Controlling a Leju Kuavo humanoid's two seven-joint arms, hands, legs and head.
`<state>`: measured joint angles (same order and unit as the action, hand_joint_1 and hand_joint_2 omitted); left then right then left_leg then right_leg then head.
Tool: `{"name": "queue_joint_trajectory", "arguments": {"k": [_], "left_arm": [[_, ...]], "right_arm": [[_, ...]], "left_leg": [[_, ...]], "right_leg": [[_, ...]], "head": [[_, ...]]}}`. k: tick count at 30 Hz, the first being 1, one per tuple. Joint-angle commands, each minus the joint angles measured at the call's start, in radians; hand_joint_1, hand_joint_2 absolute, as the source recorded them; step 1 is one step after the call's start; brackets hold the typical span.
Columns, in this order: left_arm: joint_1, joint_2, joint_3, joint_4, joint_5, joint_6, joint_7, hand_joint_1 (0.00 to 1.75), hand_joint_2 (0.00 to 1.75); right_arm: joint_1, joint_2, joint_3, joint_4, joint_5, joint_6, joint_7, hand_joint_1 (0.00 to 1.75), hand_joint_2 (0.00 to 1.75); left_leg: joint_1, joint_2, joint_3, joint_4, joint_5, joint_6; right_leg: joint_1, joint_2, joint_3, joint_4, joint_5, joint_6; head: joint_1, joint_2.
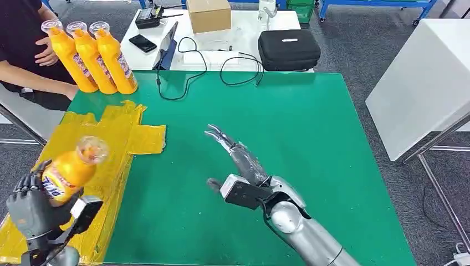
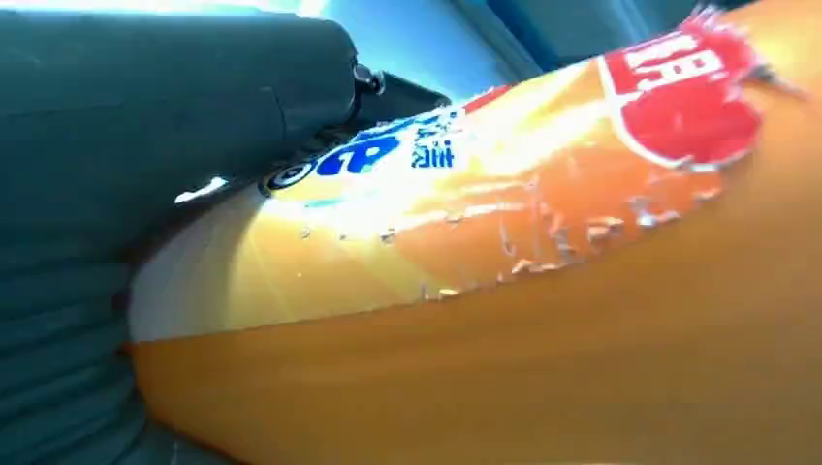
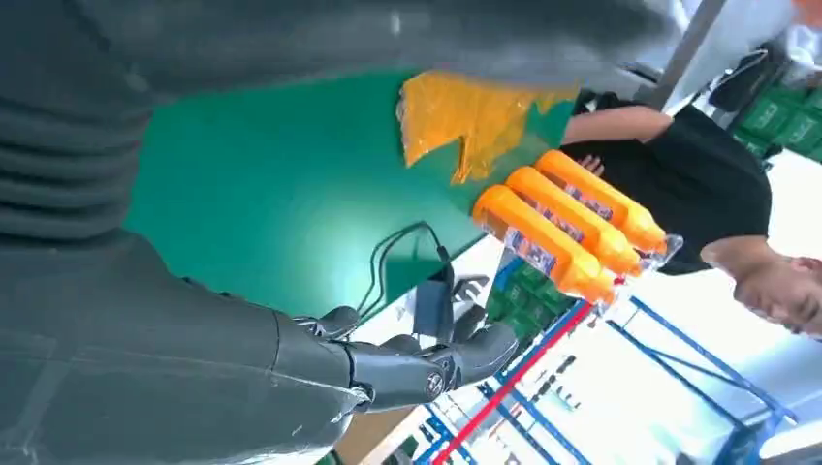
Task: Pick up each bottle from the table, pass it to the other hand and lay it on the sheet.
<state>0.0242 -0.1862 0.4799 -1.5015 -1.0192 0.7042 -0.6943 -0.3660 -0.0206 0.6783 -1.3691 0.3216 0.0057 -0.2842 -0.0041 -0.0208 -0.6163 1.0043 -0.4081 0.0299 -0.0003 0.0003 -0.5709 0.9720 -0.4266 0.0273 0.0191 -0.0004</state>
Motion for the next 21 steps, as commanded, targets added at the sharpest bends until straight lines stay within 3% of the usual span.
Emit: {"name": "queue_joint_trajectory", "arguments": {"k": [1,15,21], "left_arm": [[-0.044,-0.01,0.023,0.07,-0.027,-0.006,-0.004,1.75,1.75],[-0.051,-0.014,0.006,0.11,-0.127,-0.006,-0.004,1.75,1.75],[-0.055,-0.009,0.02,0.203,-0.304,-0.006,0.023,1.75,1.75]], "right_arm": [[-0.013,-0.028,-0.011,-0.007,-0.001,-0.005,0.002,0.0,0.0],[-0.007,-0.024,-0.023,-0.001,0.01,-0.001,-0.006,0.0,0.0],[0.013,-0.03,-0.019,-0.016,0.016,0.001,-0.013,0.0,0.0]], "left_leg": [[0.0,0.0,0.001,0.0,0.0,-0.001],[0.0,0.0,0.001,0.0,0.0,-0.001],[-0.001,0.0,0.002,-0.001,0.0,-0.001]], "right_leg": [[0.0,-0.001,0.002,-0.001,0.0,0.0],[0.0,-0.001,0.002,-0.001,-0.001,0.0],[0.0,-0.002,0.003,-0.001,-0.001,0.0]], "head": [[0.0,0.0],[0.0,0.0],[0.0,0.0]]}}
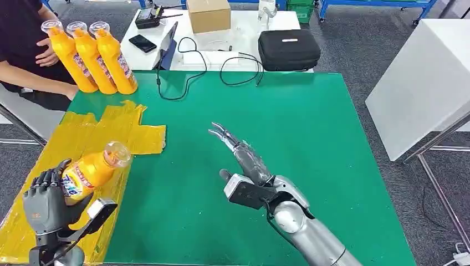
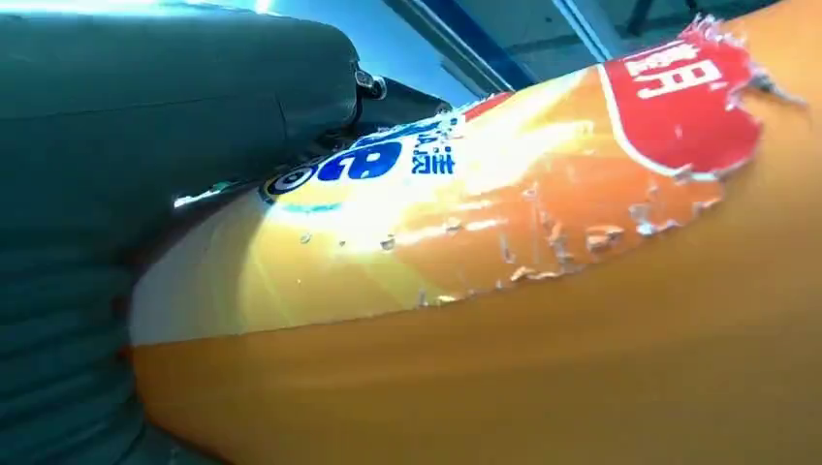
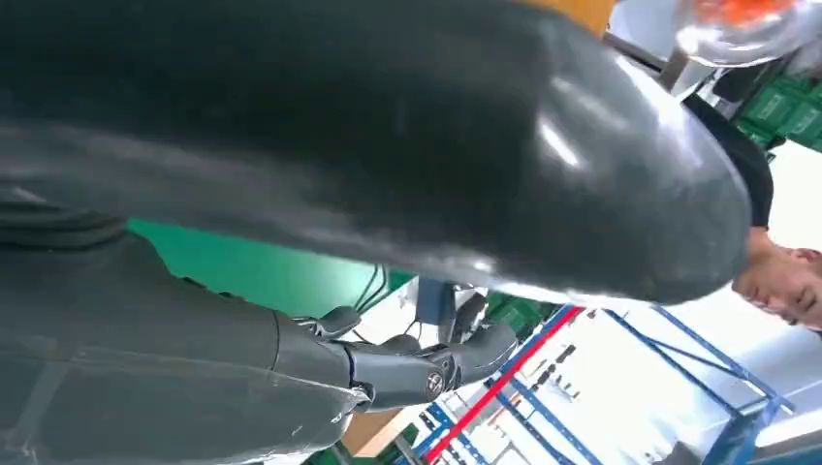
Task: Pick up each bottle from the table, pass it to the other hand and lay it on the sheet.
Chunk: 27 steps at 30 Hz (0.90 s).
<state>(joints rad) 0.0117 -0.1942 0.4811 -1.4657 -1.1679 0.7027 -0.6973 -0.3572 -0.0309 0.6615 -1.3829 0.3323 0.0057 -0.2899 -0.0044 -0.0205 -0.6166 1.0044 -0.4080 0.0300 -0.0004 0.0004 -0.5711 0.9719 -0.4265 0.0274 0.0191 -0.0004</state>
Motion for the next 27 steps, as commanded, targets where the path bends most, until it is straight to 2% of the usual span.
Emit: {"name": "queue_joint_trajectory", "arguments": {"k": [1,25,27], "left_arm": [[-0.043,0.003,0.017,0.18,-0.18,-0.005,0.038,1.75,1.75],[-0.043,0.003,0.017,0.18,-0.18,-0.005,0.038,1.75,1.75],[-0.045,0.018,0.0,0.213,-0.222,-0.005,0.069,1.75,1.75]], "right_arm": [[0.002,-0.021,-0.001,-0.003,0.005,0.001,-0.007,0.0,0.0],[0.002,-0.021,-0.001,-0.003,0.005,0.001,-0.007,0.0,0.0],[-0.002,-0.025,-0.001,-0.002,0.005,0.001,-0.008,0.0,0.0]], "left_leg": [[0.0,0.0,0.004,-0.001,-0.001,-0.002],[0.0,0.0,0.0,0.0,0.0,-0.001],[0.0,0.0,0.001,0.0,0.0,-0.001]], "right_leg": [[0.0,-0.002,0.005,-0.001,-0.001,0.0],[0.0,-0.001,0.001,0.0,0.0,0.0],[0.0,-0.001,0.002,0.0,-0.001,0.0]], "head": [[0.0,0.0],[0.0,0.0],[0.0,0.0]]}}
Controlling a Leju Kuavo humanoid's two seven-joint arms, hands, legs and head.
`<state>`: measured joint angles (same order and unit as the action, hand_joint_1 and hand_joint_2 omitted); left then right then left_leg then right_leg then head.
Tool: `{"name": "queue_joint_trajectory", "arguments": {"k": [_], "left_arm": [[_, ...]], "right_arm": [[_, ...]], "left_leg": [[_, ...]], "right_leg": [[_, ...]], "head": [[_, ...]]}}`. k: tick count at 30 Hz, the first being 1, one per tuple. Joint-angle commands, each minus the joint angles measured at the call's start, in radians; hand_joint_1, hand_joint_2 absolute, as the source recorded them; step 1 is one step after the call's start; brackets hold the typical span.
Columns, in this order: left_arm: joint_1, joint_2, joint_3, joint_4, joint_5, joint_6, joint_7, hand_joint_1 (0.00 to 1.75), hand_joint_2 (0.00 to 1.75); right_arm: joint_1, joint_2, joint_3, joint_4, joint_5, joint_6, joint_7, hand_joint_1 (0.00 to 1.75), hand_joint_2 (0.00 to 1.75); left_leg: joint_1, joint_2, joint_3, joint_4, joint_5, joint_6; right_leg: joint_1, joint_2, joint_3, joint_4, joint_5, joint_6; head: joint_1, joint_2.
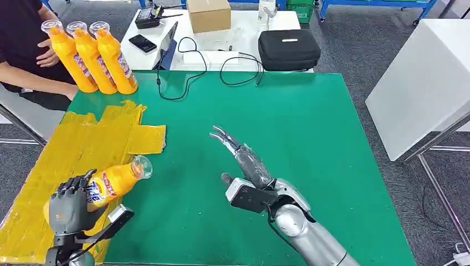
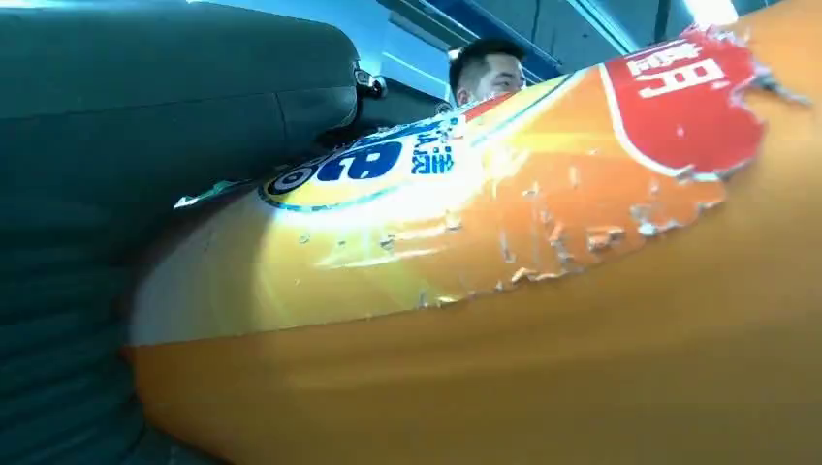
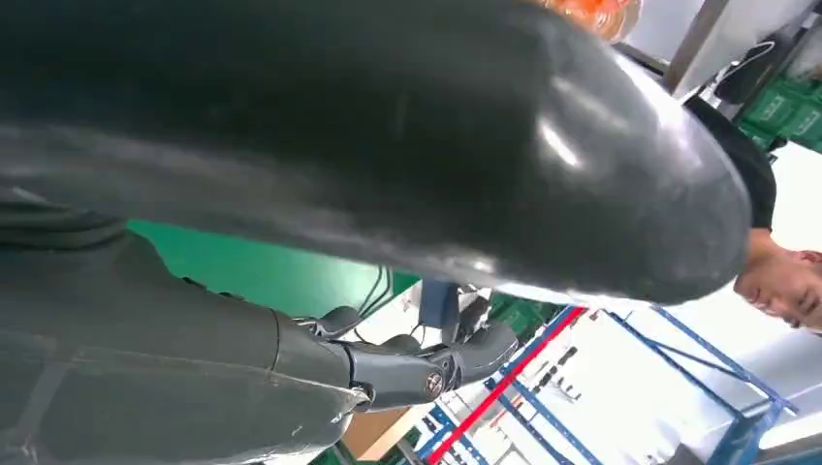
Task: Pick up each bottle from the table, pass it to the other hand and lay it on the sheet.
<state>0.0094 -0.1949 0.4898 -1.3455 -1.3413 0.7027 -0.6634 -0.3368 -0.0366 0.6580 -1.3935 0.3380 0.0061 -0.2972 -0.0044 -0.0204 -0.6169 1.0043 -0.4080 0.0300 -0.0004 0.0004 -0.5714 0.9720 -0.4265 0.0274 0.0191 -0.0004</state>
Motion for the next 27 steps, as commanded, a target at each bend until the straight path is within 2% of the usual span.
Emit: {"name": "queue_joint_trajectory", "arguments": {"k": [1,4,5,10,11,12,13,15,20,27], "left_arm": [[-0.039,0.034,-0.031,0.119,-0.071,-0.005,0.061,1.75,1.75],[-0.031,0.053,-0.063,0.155,-0.101,-0.005,0.083,1.75,1.75],[-0.014,0.093,-0.14,0.169,-0.084,-0.005,0.156,1.75,1.75],[-0.036,0.104,-0.135,0.325,-0.152,-0.005,0.19,1.75,1.75],[-0.038,0.121,-0.152,0.363,-0.192,-0.005,0.235,1.75,1.75],[-0.038,0.204,-0.263,0.456,-0.23,-0.005,0.369,0.0,0.0],[-0.052,0.216,-0.322,0.477,-0.23,-0.005,0.473,0.0,0.0],[-0.057,0.221,-0.332,0.479,-0.23,-0.005,0.481,0.0,0.0],[-0.061,0.225,-0.336,0.484,-0.227,-0.005,0.485,0.0,0.0],[-0.058,0.225,-0.331,0.471,-0.23,-0.005,0.482,0.0,0.0]], "right_arm": [[-0.023,-0.024,0.004,0.006,-0.001,0.001,-0.001,0.0,0.0],[-0.025,-0.037,0.004,-0.002,-0.013,0.005,-0.008,0.0,0.0],[-0.03,-0.049,0.017,-0.005,-0.031,-0.008,-0.009,0.0,0.0],[0.003,-0.073,-0.001,-0.039,-0.038,0.006,-0.017,0.0,0.0],[0.011,-0.082,-0.003,-0.049,-0.037,0.008,-0.022,0.0,0.0],[0.029,-0.085,-0.006,-0.057,-0.033,0.014,-0.023,0.0,0.0],[0.055,-0.091,-0.002,-0.061,-0.021,0.012,-0.035,0.0,0.0],[0.07,-0.09,-0.001,-0.06,-0.016,0.004,-0.045,0.0,0.0],[0.061,-0.083,-0.004,-0.053,-0.016,0.004,-0.044,0.0,0.0],[0.058,-0.079,-0.007,-0.048,-0.016,0.006,-0.044,0.0,0.0]], "left_leg": [[0.0,0.0,0.001,-0.001,0.0,-0.001],[0.0,0.0,0.001,-0.001,0.0,-0.001],[0.0,0.0,0.003,-0.001,-0.001,-0.002],[-0.001,-0.001,0.002,-0.002,0.0,-0.001],[-0.001,0.0,0.005,-0.002,-0.001,-0.002],[-0.001,-0.001,0.003,-0.002,0.0,-0.001],[-0.001,-0.001,0.002,-0.002,0.0,-0.001],[-0.001,-0.004,0.004,-0.003,0.001,-0.001],[-0.001,0.002,0.005,-0.002,-0.001,-0.002],[0.0,0.003,0.007,-0.001,0.0,-0.004]], "right_leg": [[0.0,-0.001,0.001,0.0,0.0,0.0],[0.0,-0.001,0.001,0.0,0.0,0.0],[0.0,-0.001,0.004,-0.001,-0.001,0.0],[-0.001,-0.001,0.003,-0.001,-0.001,0.0],[-0.001,-0.001,0.005,-0.002,-0.001,0.0],[-0.001,-0.002,0.003,-0.001,-0.001,0.0],[-0.001,-0.002,0.002,-0.001,-0.001,0.0],[-0.001,-0.005,0.005,-0.002,-0.001,0.0],[-0.001,0.001,0.005,-0.001,-0.001,-0.001],[0.0,0.001,0.006,0.0,-0.001,-0.001]], "head": [[0.0,0.0],[0.0,0.0],[0.0,0.0],[0.0,0.0],[0.0,0.0],[0.0,0.0],[0.0,0.0],[0.0,0.0],[0.0,0.0],[0.0,0.0]]}}
